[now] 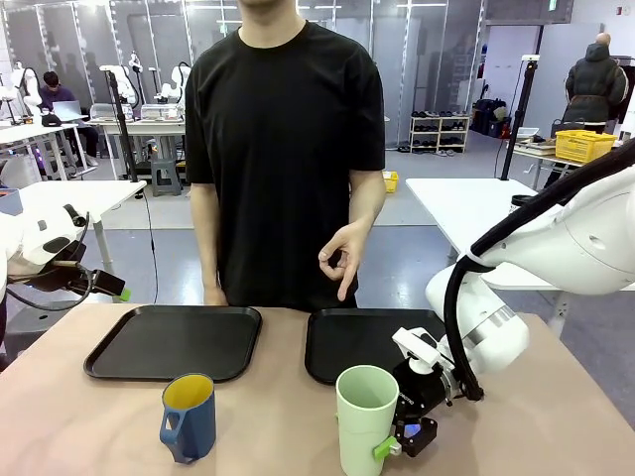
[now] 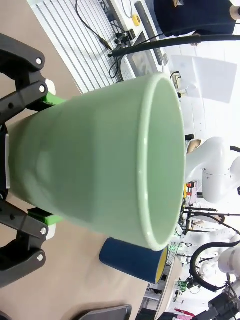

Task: Sort and store the cups by type.
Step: Pick up the Reusable plastic cup.

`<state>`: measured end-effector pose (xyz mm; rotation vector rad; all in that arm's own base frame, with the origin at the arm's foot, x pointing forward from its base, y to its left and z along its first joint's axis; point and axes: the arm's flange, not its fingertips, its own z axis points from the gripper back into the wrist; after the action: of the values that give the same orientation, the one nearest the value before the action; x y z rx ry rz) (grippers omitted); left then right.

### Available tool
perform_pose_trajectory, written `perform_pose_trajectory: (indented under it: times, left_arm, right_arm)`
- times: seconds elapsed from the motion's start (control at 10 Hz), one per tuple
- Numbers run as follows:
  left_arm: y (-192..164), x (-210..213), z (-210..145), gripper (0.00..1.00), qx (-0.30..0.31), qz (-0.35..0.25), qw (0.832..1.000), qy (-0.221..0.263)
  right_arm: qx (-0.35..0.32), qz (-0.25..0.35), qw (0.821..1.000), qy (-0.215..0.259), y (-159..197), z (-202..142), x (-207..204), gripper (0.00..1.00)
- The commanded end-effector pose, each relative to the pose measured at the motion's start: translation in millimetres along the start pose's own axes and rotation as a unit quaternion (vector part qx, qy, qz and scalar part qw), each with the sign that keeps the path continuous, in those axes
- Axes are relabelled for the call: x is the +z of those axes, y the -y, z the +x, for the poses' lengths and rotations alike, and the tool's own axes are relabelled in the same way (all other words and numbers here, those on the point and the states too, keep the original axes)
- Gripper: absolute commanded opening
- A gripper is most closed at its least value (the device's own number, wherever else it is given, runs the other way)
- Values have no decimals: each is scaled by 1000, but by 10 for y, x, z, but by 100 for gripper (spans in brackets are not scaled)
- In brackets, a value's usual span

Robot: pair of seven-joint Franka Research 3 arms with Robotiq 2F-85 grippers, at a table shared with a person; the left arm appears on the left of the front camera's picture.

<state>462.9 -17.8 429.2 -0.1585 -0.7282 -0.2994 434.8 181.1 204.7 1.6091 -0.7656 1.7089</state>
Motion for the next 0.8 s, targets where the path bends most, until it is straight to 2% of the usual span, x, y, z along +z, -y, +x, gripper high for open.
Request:
perform_pose_trajectory:
  times: [0.0, 0.2, 0.4, 0.7]
  left_arm:
    - [7, 19, 0, 100, -4, 2, 1000, 1]
    - [7, 19, 0, 100, -4, 2, 1000, 1]
    - [7, 19, 0, 100, -4, 2, 1000, 1]
    - [7, 19, 0, 100, -4, 2, 1000, 1]
  right_arm:
    - [21, 4, 1000, 2, -115, -143, -23, 51]
    - [16, -32, 999, -1, -107, 21, 17, 51]
    - [4, -105, 993, -49, -213, 439, 83, 51]
    - [13, -178, 983, -48, -402, 829, 197, 51]
